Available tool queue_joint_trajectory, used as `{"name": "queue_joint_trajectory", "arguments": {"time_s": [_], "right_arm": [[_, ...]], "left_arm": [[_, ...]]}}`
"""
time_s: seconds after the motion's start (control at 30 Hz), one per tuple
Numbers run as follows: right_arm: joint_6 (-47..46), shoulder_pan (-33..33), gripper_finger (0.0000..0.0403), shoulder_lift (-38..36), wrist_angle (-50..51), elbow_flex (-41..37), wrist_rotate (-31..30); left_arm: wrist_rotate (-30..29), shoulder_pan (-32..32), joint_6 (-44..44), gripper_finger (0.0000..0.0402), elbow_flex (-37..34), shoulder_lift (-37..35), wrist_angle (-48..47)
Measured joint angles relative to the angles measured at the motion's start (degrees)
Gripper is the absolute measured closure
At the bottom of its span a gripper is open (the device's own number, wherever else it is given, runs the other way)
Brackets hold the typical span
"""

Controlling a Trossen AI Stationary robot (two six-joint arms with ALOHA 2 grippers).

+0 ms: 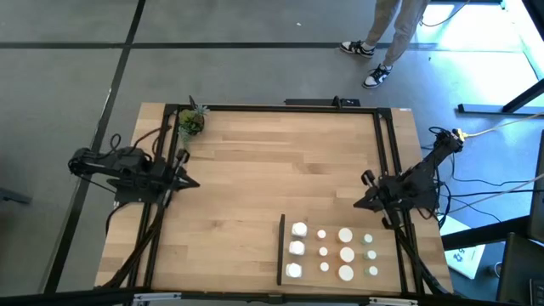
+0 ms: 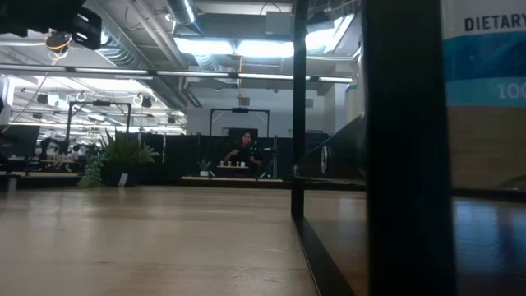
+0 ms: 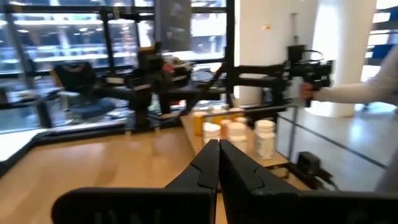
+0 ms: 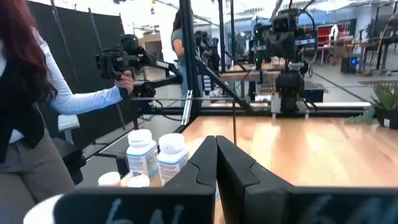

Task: Pick and place medicine bottles onto shelf by color
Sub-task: Return to Home Position

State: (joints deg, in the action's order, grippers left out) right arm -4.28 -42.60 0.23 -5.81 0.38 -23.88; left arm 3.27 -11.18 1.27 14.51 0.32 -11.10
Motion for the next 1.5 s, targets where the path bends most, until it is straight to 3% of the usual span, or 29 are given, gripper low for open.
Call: {"name": "queue_joint_trajectory", "arguments": {"time_s": [0.17, 0.6, 0.87, 1.07, 1.5], "right_arm": [[0.4, 0.0, 0.0397, 0.0, 1.3, 0.0, 0.0], [3.3, 0.0, 0.0397, 0.0, 1.3, 0.0, 0.0], [3.0, 0.0, 0.0397, 0.0, 1.2, 0.0, 0.0], [2.9, 0.0, 0.0397, 0.0, 1.2, 0.0, 0.0], [3.2, 0.0, 0.0397, 0.0, 1.2, 0.0, 0.0]], "left_arm": [[3.6, 0.0, -0.1, 0.0400, -3.1, 0.0, 1.6], [2.2, 0.0, -0.8, 0.0399, -14.1, 0.0, 12.8], [3.2, 0.0, 1.9, 0.0396, -14.1, 0.0, 13.1], [3.0, 0.0, -0.9, 0.0400, -14.1, 0.0, 13.1], [3.0, 0.0, -0.7, 0.0374, -14.1, 0.0, 13.0]]}}
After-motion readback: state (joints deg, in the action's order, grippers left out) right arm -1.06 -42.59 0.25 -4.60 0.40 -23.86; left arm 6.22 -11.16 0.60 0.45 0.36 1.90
